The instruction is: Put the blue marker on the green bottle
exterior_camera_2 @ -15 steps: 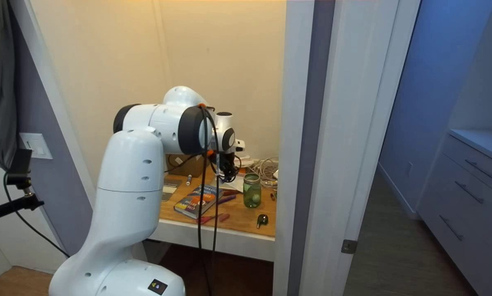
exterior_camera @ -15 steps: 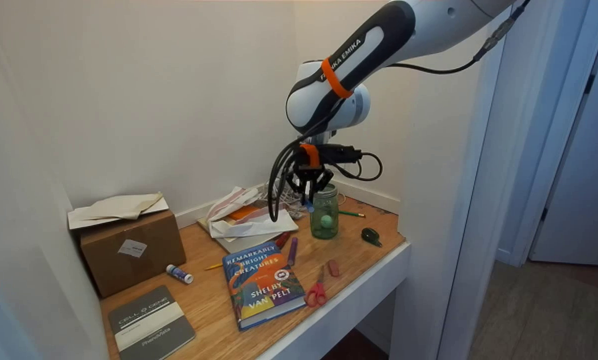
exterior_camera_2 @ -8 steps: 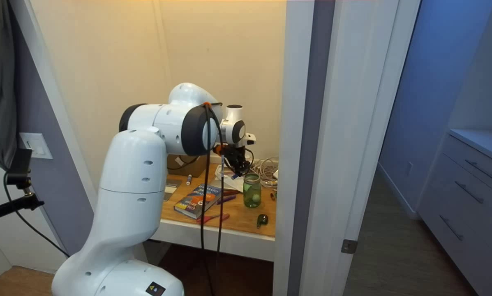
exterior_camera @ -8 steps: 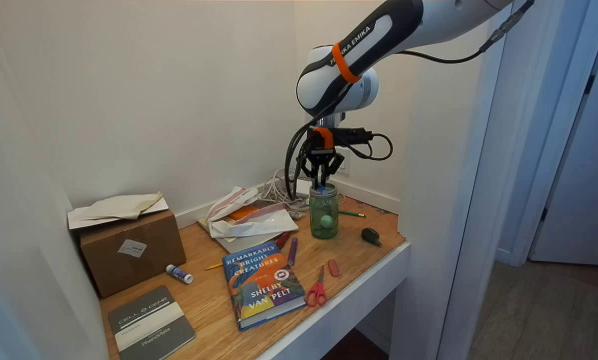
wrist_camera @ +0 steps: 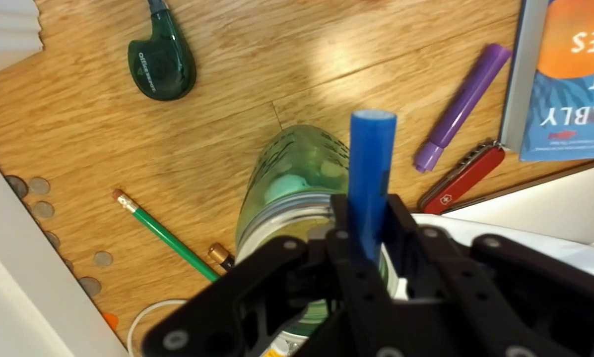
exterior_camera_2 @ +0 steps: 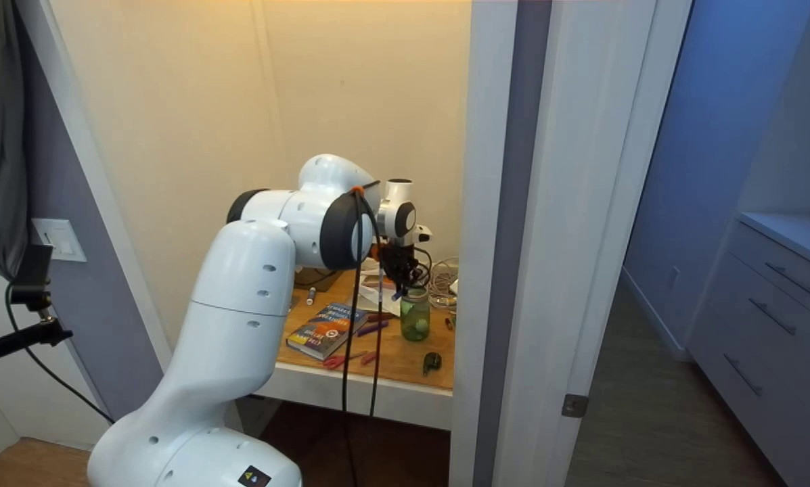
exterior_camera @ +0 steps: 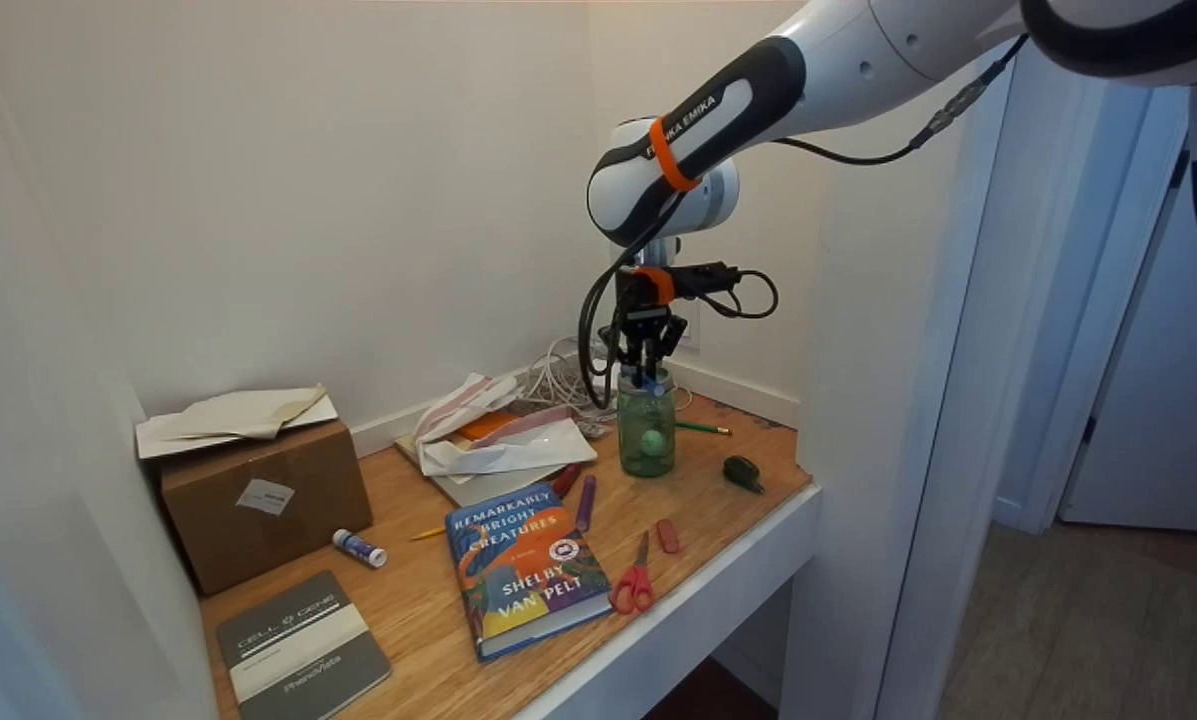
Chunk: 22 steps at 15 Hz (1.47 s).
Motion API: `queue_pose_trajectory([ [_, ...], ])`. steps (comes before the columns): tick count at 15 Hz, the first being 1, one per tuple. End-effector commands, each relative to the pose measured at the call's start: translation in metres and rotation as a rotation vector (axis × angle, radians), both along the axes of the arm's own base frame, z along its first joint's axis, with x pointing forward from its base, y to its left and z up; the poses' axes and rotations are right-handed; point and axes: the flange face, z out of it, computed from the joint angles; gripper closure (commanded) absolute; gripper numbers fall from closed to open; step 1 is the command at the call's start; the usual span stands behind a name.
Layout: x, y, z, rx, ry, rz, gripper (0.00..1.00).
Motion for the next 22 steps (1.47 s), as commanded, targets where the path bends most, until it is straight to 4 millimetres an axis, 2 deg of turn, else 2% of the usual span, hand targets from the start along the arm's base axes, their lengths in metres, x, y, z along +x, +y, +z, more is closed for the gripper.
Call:
queue_pose_trajectory([
  [1,0.021,0.003,-0.002,-0.03,0.008,0.042,0.95],
  [8,0.035,0.003,-0.001,-0.04,0.002,0.058,0.95],
  [9,0.036,0.004,-0.002,-0.041,0.001,0.058,0.9],
  [10,0.037,0.004,-0.003,-0.042,0.002,0.057,0.62],
  [16,0.042,0.004,-0.003,-0.046,-0.002,0.056,0.2],
  [19,0.043,0.005,0.0,-0.046,-0.011,0.059,0.01],
  [22,0.042,0.007,0.014,-0.055,-0.03,0.061,0.0],
])
